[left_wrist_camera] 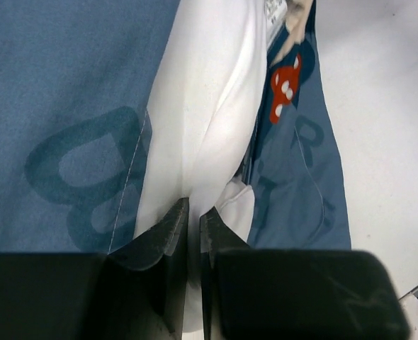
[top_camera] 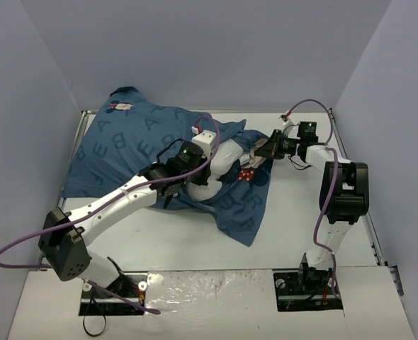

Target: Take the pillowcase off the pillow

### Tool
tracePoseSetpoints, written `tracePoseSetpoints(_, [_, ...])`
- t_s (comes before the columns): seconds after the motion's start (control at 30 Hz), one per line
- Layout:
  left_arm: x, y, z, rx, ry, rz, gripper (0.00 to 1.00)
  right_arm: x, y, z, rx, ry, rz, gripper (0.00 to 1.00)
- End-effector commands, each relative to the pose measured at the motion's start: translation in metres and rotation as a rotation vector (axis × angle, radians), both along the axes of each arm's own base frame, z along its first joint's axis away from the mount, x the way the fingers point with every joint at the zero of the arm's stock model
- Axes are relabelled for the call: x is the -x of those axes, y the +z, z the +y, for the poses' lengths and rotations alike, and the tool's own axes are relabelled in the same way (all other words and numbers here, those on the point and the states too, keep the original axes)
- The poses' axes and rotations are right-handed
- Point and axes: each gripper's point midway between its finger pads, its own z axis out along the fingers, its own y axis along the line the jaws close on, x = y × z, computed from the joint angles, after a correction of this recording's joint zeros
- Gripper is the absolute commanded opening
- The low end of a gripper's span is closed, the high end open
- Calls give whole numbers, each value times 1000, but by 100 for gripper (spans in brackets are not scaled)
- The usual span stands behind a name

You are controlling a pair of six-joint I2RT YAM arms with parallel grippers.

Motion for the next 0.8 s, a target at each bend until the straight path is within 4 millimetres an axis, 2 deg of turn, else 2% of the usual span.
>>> tracePoseSetpoints(0.0, [19, 8, 20, -2, -7, 32, 2, -65, 79, -64, 6, -242, -339, 0])
tracePoseSetpoints(0.03, [23, 4, 21, -13, -21, 49, 2, -67, 91, -70, -39, -277, -360, 0])
tracePoseSetpoints(0.07, [25, 4, 22, -18, -30, 56, 2, -67, 95, -72, -104, -320, -330, 0])
tracePoseSetpoints(0.1, [27, 5, 23, -26, -40, 50, 2, -73, 102, -79, -98, -354, -357, 0])
tracePoseSetpoints(0.2, [36, 6, 26, -14, -74, 61, 2, -79, 103, -80, -98, -393, -329, 0])
tracePoseSetpoints(0.27, [38, 2, 30, -21, -79, 75, 2, -77, 126, -65, -199, -343, -400, 0])
tracePoseSetpoints(0.33, [39, -5, 33, -30, -85, 99, 2, -76, 140, -62, -246, -357, -395, 0])
tracePoseSetpoints(0.37, [41, -8, 32, -26, -96, 112, 2, -75, 143, -51, -257, -338, -398, 0])
tracePoseSetpoints(0.4, [43, -13, 31, -28, -106, 125, 2, -79, 145, -50, -215, -336, -420, 0])
tracePoseSetpoints(0.43, [44, -16, 29, -26, -116, 134, 2, -82, 140, -49, -187, -345, -411, 0])
tracePoseSetpoints(0.47, [47, -17, 26, -16, -136, 147, 2, -87, 119, -50, -125, -404, -328, 0])
tracePoseSetpoints(0.5, [47, -17, 25, -11, -142, 145, 2, -95, 119, -53, -72, -435, -339, 0])
tracePoseSetpoints(0.53, [49, -16, 24, -9, -151, 147, 2, -100, 104, -58, -11, -460, -324, 0])
tracePoseSetpoints(0.57, [52, -14, 22, 2, -168, 151, 2, -103, 88, -66, 41, -530, -274, 0])
tracePoseSetpoints(0.63, [57, -12, 22, 3, -189, 149, 2, -107, 74, -79, 127, -602, -237, 0])
tracePoseSetpoints(0.67, [59, -10, 22, 3, -205, 147, 2, -108, 64, -91, 194, -679, -204, 0])
tracePoseSetpoints(0.73, [65, -6, 26, 3, -220, 144, 2, -110, 62, -88, 218, -702, -197, 0])
tracePoseSetpoints(0.77, [66, -2, 29, 7, -216, 136, 2, -107, 66, -72, 165, -628, -192, 0])
